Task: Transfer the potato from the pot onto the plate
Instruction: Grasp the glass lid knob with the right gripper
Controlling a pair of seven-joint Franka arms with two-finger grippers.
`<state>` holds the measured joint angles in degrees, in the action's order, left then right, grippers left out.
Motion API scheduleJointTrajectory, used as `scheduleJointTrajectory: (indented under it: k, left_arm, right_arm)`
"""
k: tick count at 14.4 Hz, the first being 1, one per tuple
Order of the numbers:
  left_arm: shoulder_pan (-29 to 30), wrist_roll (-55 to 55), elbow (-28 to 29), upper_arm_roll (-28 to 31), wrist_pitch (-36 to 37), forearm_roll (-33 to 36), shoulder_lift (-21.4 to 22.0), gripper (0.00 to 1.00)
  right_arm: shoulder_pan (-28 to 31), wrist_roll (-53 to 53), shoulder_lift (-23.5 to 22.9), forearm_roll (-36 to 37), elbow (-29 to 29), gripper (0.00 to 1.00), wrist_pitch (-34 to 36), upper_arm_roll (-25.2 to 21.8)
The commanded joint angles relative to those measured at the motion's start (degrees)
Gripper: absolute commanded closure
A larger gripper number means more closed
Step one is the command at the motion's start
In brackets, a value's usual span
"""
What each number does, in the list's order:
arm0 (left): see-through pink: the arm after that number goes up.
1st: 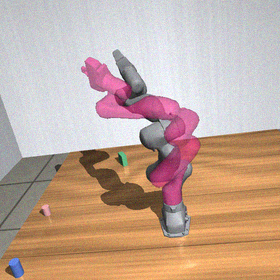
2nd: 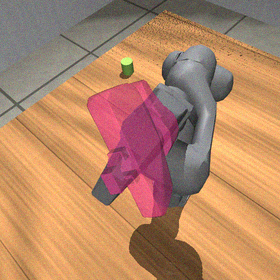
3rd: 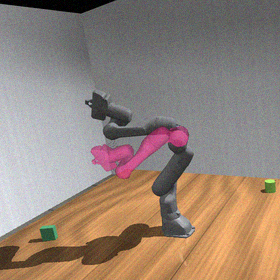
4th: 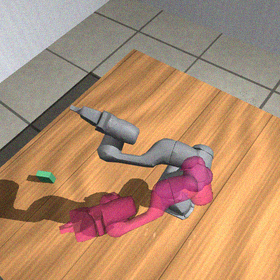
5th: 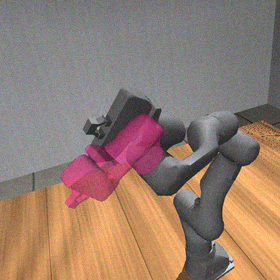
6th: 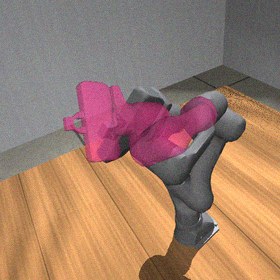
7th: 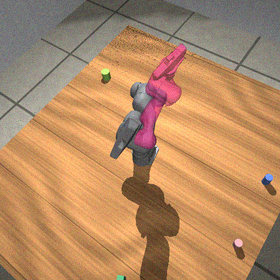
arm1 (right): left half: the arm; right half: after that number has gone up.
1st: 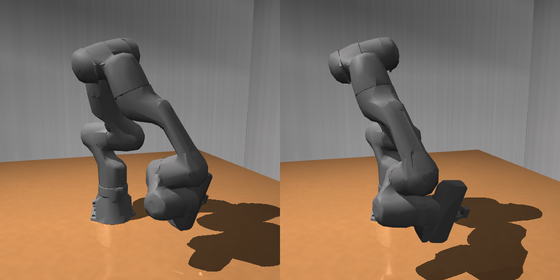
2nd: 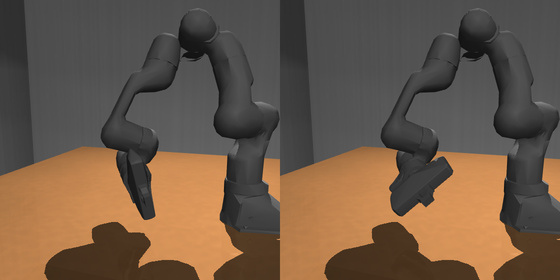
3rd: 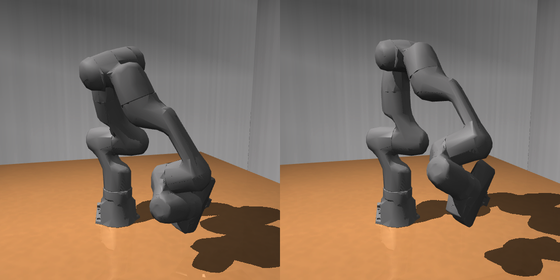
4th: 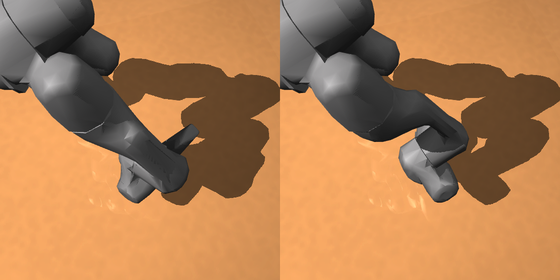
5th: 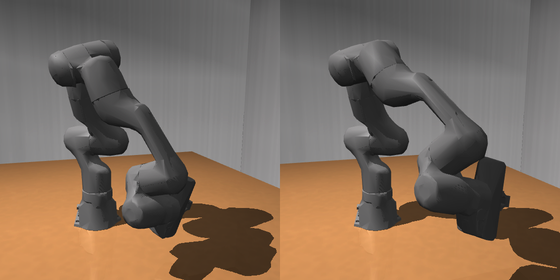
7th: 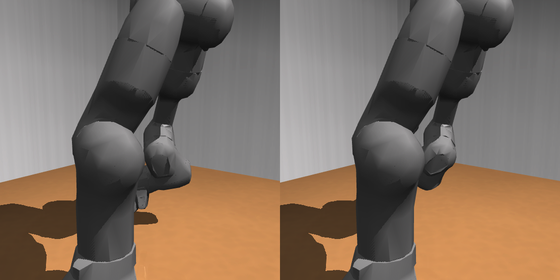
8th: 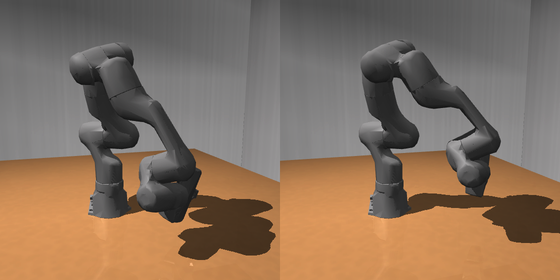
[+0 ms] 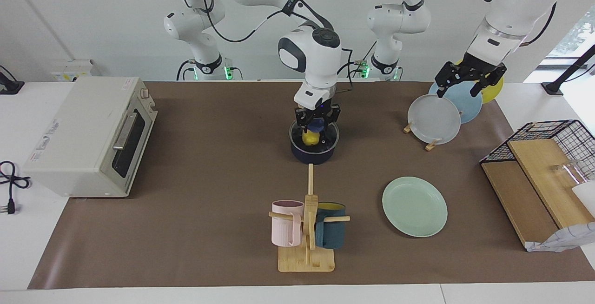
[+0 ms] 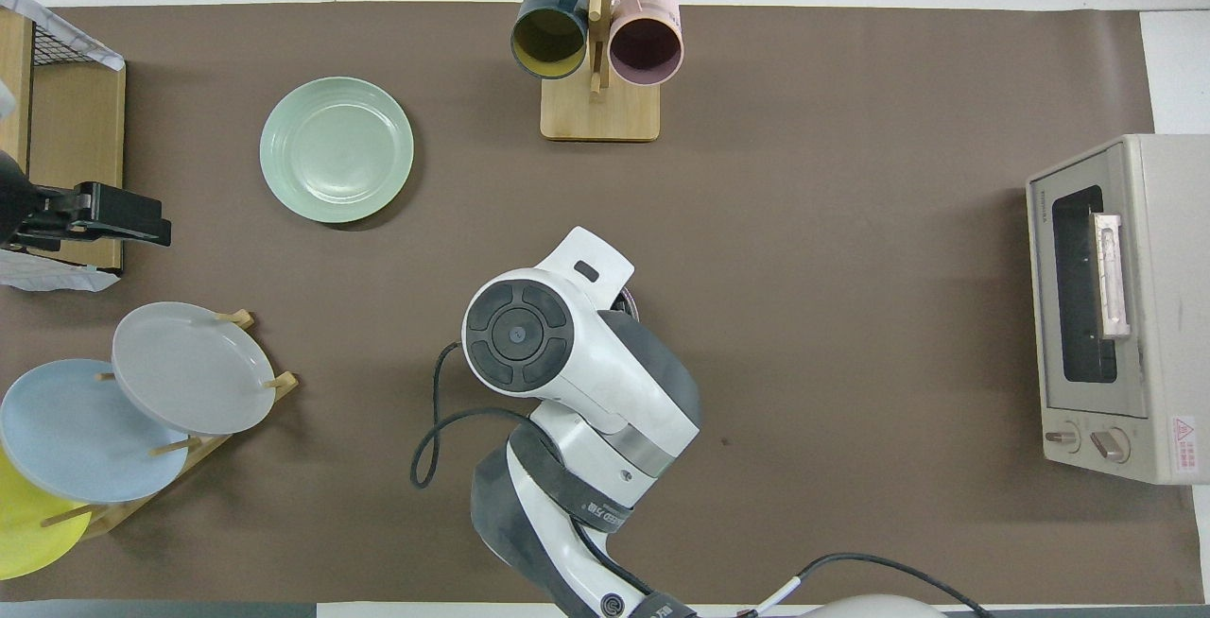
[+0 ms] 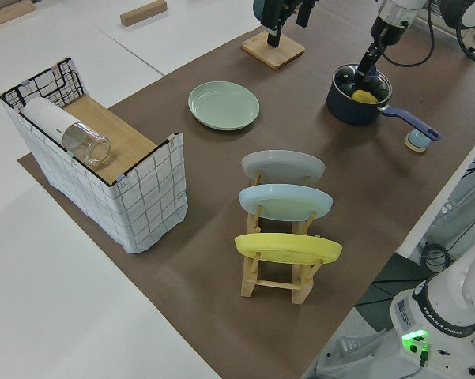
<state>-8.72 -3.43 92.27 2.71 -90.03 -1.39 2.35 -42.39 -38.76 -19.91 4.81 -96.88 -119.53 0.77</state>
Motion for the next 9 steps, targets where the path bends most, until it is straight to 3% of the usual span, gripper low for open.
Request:
scheduleJointTrajectory:
  k: [1, 4, 9]
  left_arm:
    - [-0.3, 0.0, 0.8, 0.6, -0.5, -0.5, 1.0, 0.00]
    - [-0.3, 0.1, 0.8, 0.6, -0.4, -0.4, 1.0, 0.00]
    - [-0.2, 0.0, 0.9, 0.7, -0.5, -0.3, 1.0, 0.00]
  right_arm:
    - [0.3, 1.1, 1.4, 0.7, -1.6, 0.44, -0.7, 0.1]
    - [0.4, 1.5, 1.4, 0.8, -0.8, 0.68, -0.3, 0.1]
    - [3.0, 5.3, 1.4, 0.1, 7.8, 0.71, 7.9, -0.1]
